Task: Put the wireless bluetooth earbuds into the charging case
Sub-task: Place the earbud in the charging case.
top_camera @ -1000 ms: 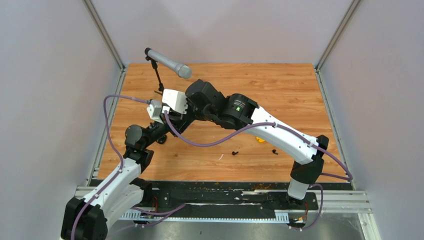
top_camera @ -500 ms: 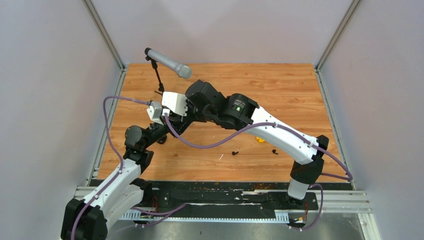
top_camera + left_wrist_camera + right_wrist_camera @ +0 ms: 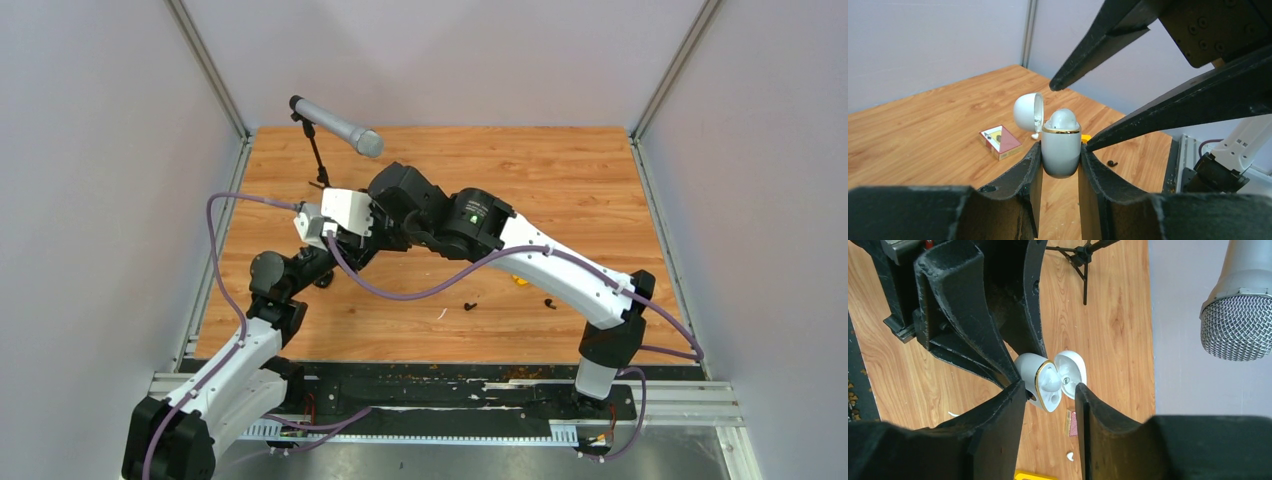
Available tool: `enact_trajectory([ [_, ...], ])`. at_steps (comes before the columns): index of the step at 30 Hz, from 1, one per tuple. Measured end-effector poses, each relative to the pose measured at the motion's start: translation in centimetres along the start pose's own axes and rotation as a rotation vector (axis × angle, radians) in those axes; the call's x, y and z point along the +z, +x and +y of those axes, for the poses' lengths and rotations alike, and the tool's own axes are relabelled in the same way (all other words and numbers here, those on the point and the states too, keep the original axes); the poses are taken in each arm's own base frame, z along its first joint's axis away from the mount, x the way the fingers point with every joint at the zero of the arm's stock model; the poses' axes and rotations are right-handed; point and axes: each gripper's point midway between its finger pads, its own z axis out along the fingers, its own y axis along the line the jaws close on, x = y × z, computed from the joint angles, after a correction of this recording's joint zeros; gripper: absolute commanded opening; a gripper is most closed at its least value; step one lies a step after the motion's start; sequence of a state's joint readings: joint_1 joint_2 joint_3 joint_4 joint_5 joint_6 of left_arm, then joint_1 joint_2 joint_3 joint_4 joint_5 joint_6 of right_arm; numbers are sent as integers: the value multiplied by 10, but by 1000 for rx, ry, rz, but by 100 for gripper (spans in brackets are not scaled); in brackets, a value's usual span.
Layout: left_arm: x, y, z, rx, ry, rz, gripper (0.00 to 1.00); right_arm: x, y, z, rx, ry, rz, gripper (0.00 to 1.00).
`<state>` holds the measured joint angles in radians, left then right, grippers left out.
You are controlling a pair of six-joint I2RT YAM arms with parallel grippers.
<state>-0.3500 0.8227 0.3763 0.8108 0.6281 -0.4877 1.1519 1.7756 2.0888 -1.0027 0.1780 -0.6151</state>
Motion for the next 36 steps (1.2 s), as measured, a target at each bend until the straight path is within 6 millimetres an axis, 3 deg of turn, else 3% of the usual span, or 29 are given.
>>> enact_trajectory([
  [6, 0, 1, -1, 0, 4, 2, 0, -7, 2, -3, -13, -12, 12, 58],
  [10, -1, 3, -4, 1, 26, 14, 0, -26, 6, -9, 6, -51, -14, 68],
  [17, -1, 6, -10, 3, 81, 40, 0, -92, 26, -37, 153, -74, -117, 62],
  [19, 0, 4, -14, 11, 104, 41, 0, -96, 43, -50, 232, -80, -110, 58],
  [22, 2, -1, -20, 25, 138, 39, 0, -88, 60, -48, 324, -178, -100, 53],
  [24, 3, -4, -23, 34, 154, 35, 0, -75, 63, -35, 360, -284, -94, 53],
  [29, 8, -13, -24, 38, 169, 27, 0, -51, 57, 0, 409, -498, -104, 55],
  [36, 20, -36, -26, 33, 183, -4, 0, -50, 36, 1, 429, -551, -205, 55],
])
